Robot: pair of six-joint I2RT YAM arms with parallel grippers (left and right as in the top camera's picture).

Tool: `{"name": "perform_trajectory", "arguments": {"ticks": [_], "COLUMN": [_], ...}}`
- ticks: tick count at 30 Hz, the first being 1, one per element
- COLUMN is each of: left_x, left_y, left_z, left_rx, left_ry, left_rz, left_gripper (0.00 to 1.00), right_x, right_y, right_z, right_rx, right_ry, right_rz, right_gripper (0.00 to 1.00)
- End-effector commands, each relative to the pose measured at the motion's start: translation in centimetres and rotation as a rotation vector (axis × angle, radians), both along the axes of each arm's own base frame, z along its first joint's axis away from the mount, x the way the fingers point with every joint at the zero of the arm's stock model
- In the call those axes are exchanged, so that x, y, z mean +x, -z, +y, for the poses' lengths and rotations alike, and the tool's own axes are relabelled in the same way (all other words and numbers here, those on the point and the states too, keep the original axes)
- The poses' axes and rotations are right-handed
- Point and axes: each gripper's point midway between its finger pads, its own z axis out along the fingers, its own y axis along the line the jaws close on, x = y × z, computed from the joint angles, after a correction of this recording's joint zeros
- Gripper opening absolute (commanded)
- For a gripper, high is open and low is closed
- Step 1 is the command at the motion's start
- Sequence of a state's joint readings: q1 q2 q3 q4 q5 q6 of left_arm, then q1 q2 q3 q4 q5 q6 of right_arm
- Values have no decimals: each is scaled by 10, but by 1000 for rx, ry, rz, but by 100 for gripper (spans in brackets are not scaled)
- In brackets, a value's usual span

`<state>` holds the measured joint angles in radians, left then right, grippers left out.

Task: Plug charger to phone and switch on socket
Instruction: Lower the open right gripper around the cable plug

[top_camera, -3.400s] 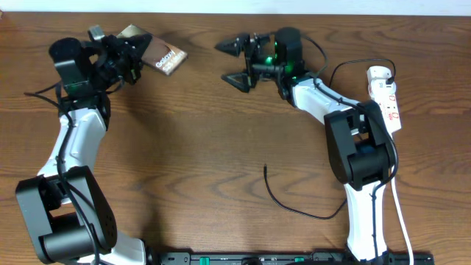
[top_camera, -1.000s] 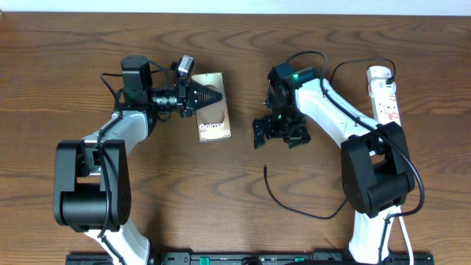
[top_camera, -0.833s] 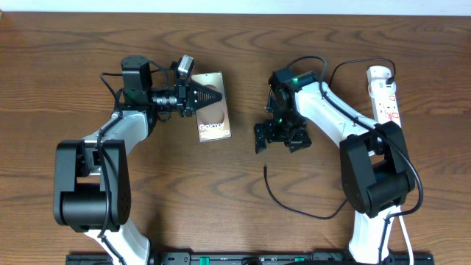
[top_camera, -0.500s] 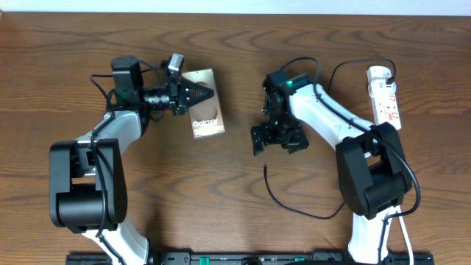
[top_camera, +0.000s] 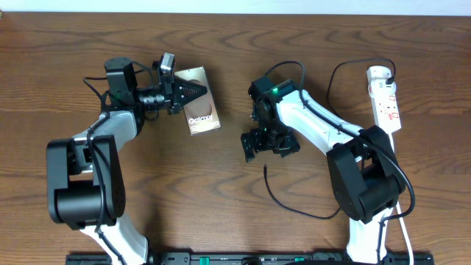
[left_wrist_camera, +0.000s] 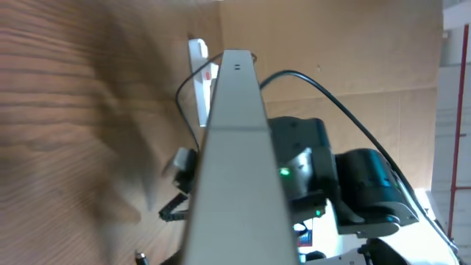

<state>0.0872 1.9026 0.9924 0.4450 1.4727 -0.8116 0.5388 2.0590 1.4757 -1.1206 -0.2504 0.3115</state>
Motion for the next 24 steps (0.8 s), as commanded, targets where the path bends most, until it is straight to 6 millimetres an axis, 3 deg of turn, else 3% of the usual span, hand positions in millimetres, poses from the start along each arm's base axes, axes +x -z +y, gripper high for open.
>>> {"name": "perform_trajectory", "arguments": {"ticks": [1, 6, 24], "left_x": [6, 6, 17], "left_y": [17, 34, 34], "left_z": [9, 11, 26], "left_rx": [-7, -22, -14], "left_ry": [-19, -9, -71], "left_rz": [49, 79, 86], "left_gripper": [7, 7, 7], "right_x": [-3, -6, -39], "right_y": [2, 4, 28], "right_z": [0, -1, -15], "right_rx": [-12, -20, -54], "right_ry": [10, 15, 25], "right_rz": [7, 16, 111], "right_gripper": [99, 99, 99]}}
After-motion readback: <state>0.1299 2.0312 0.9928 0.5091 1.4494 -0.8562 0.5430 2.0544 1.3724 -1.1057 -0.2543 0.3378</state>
